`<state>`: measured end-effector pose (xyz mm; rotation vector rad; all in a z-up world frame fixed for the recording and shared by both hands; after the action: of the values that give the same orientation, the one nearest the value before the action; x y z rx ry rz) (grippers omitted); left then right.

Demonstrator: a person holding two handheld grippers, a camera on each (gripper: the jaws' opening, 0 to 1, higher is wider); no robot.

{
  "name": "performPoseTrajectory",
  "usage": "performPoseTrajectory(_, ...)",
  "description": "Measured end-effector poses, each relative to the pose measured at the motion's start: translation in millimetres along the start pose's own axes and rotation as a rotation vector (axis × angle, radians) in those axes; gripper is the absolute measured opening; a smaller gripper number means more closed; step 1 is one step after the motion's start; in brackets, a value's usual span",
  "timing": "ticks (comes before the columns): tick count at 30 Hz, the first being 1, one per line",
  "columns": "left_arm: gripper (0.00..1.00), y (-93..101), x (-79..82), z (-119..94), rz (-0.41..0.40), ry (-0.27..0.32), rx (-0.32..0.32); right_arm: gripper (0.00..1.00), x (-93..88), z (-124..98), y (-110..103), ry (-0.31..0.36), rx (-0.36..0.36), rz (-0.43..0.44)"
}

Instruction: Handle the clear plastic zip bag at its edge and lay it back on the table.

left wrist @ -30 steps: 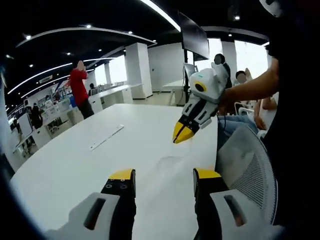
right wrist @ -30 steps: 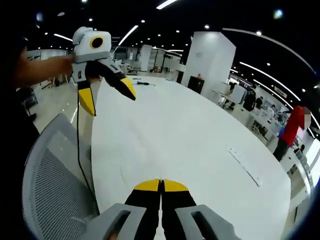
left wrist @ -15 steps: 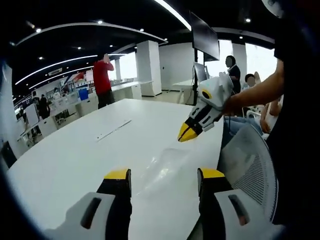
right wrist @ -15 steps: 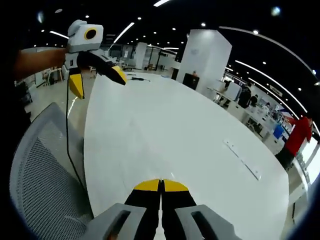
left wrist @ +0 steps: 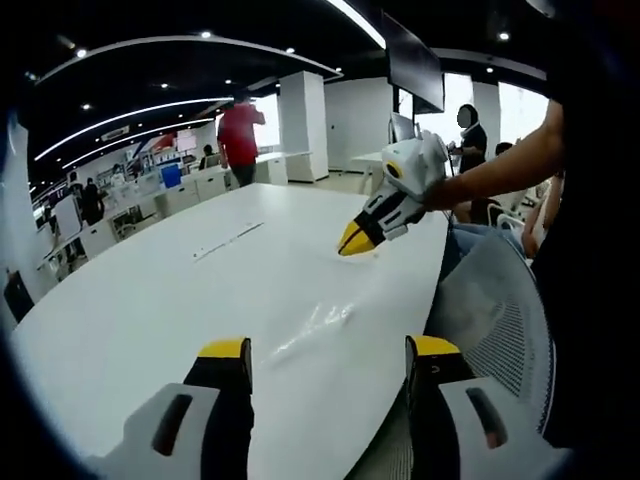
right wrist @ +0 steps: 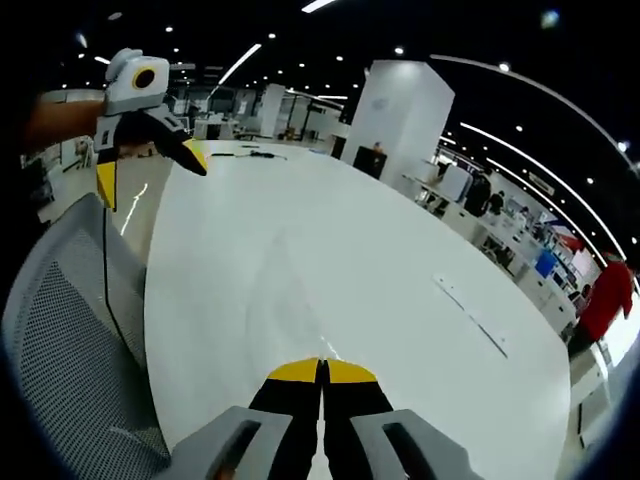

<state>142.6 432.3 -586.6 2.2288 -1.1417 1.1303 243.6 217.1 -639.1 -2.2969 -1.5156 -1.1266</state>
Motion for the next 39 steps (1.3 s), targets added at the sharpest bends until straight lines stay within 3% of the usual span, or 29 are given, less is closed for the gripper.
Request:
performPoseTrajectory(5,0.62,3.0,-19.8,-4.5,-0.032,0.0,0.002,0.0,-1.2,4.7,3.7,0.001,-0.025,0.012)
performPoseTrajectory(11,0.63,6.6,-41.1,-7.6,-0.052,-0.04,0.015,0.0,-0.6,9.4,5.7,0.004,-0.053,0.023)
performPoseTrajectory(16,0.61,11.7,-42.6,-11.0,-0.007,-0.019,0.06,0.0,-0.8,13.6,6.9,0.003,-0.072,0.042)
performPoseTrajectory(26,0.6,24.3,-51.1,-4.0,-0.044,0.002,0.065,0.0,-9.3,29.1,18.5,0.007,-0.118,0.115)
performPoseTrajectory(39,0.61,33.6,-45.7,1.8,-0.081,0.073,0.147,0.0,-18.8,53.3,27.6,-0.033,-0.166,0.071)
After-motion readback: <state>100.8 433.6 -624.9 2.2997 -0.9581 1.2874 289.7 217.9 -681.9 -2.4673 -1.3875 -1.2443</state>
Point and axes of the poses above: the point that each gripper's makers call its tool centre point, and the gripper's own axes: z roughly forward along the fingers, y roughly to its right, x roughly out of its top, the point moved 5 cm from there along -z, roughly backward along the fingers, and after that the axes turned 9 degrees about -y, right-handed, at the moved point
